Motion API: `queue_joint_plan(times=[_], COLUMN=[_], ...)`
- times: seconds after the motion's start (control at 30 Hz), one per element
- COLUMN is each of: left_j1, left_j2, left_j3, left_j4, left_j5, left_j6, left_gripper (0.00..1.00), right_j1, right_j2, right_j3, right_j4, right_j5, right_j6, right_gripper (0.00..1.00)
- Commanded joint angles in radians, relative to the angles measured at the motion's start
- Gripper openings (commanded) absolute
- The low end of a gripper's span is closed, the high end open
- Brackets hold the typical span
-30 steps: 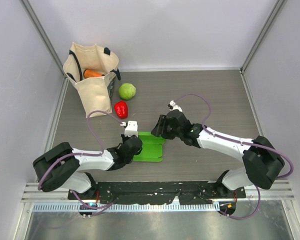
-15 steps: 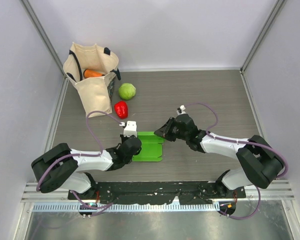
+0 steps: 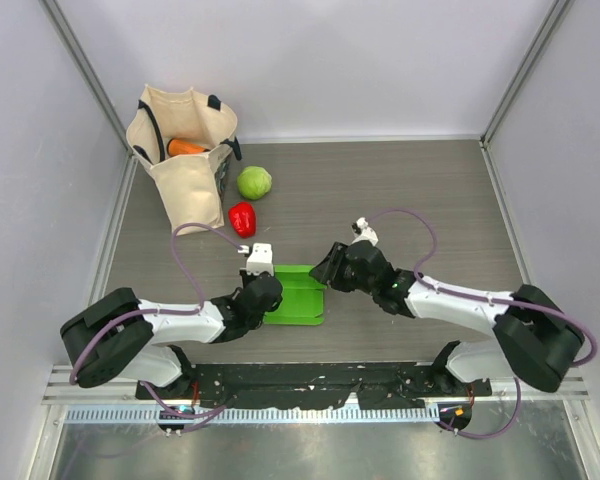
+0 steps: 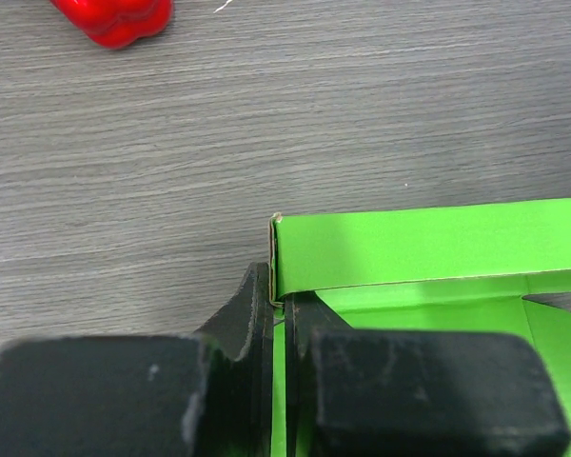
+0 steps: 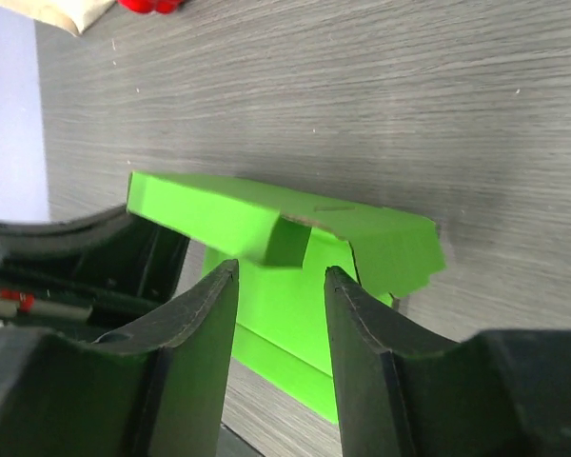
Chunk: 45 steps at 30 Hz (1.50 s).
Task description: Fold the paper box
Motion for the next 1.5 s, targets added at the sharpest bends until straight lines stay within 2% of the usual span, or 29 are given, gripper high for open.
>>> queue_joint_plan(times=[0.0,0.1,0.2,0.23,0.33,0.63,1.03,1.2,1.3,1.47], left_j1=[-0.003,-0.003,-0.003,-0.001,-0.003,-0.003,-0.003,-0.001,-0.003,-0.003], left_j2=[-0.017,-0.013,-0.002,-0.003,-0.005,-0.006,0.001,0.001,0.000,-0.006], left_j3=[-0.009,-0.006,-0.002,-0.002,-0.005,-0.005,0.000,-0.002,-0.002,-0.005], left_j4=[-0.015,-0.011,-0.014,-0.014,-0.015,-0.016,-0.016,-0.013,-0.013,-0.015], left_j5=[-0.023,-0.019,-0.017,-0.016,-0.019,-0.019,-0.022,-0.019,-0.019,-0.017], left_j6=[-0.007,-0.006,-0.006,-0.006,-0.004,-0.001,0.003,0.000,0.002,0.000], left_gripper=[0.00,0.00,0.00,0.00,0.00,0.00,0.00,0.00,0.00,0.00], right_j1=[0.108,0.177,0.209,0.214,0.231,0.240,0.251,0.251,0.251,0.256], right_j2=[-0.095,-0.075,-0.035,-0.020,0.053,0.210,0.258,0.253,0.242,0.190], right_j3=[0.037,0.046,0.054,0.058,0.109,0.203,0.183,0.138,0.099,0.072], right_j4=[-0.182,-0.220,-0.216,-0.222,-0.273,-0.293,-0.325,-0.201,-0.054,0.028], right_j5=[0.273,0.365,0.422,0.436,0.505,0.631,0.663,0.591,0.550,0.557], right_j6=[-0.144,-0.155,-0.155,-0.160,-0.181,-0.246,-0.197,-0.214,-0.230,-0.252], right_gripper=[0.47,0.43,0.26,0.14,0.01,0.01,0.01,0.01,0.01,0.01])
